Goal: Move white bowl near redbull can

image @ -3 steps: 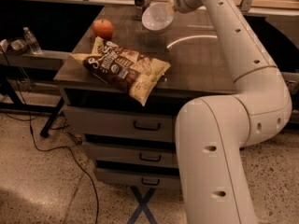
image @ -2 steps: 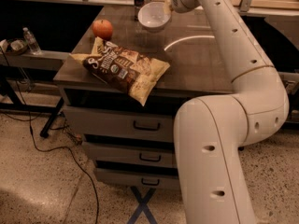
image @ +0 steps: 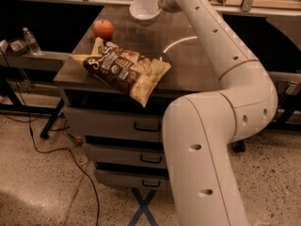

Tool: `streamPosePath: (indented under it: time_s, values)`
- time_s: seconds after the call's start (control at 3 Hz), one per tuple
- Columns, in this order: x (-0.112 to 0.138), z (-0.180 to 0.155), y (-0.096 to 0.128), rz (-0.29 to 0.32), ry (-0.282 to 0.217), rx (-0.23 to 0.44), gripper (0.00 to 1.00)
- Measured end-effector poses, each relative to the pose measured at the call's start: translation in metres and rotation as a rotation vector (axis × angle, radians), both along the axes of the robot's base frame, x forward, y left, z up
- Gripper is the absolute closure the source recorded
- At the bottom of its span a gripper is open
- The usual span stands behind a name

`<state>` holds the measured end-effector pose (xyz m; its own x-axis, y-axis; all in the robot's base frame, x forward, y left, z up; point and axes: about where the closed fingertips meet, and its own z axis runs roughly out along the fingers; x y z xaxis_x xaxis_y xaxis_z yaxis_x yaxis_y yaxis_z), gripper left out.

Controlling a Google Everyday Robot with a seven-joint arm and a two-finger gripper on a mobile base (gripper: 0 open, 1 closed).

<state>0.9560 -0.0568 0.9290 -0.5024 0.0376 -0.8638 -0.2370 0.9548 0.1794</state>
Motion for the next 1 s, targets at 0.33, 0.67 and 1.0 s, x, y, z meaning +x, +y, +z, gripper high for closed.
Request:
streamPosePath:
  time_s: [0.33, 0.67, 1.0]
  values:
    - [0.008, 0.002, -0.007, -0.152, 0.016, 0.044, 1.0]
    - [0.007, -0.019, -0.01, -0.282, 0.101, 0.15, 1.0]
    - [0.01, -0.038, -0.01, -0.34, 0.149, 0.226, 0.97]
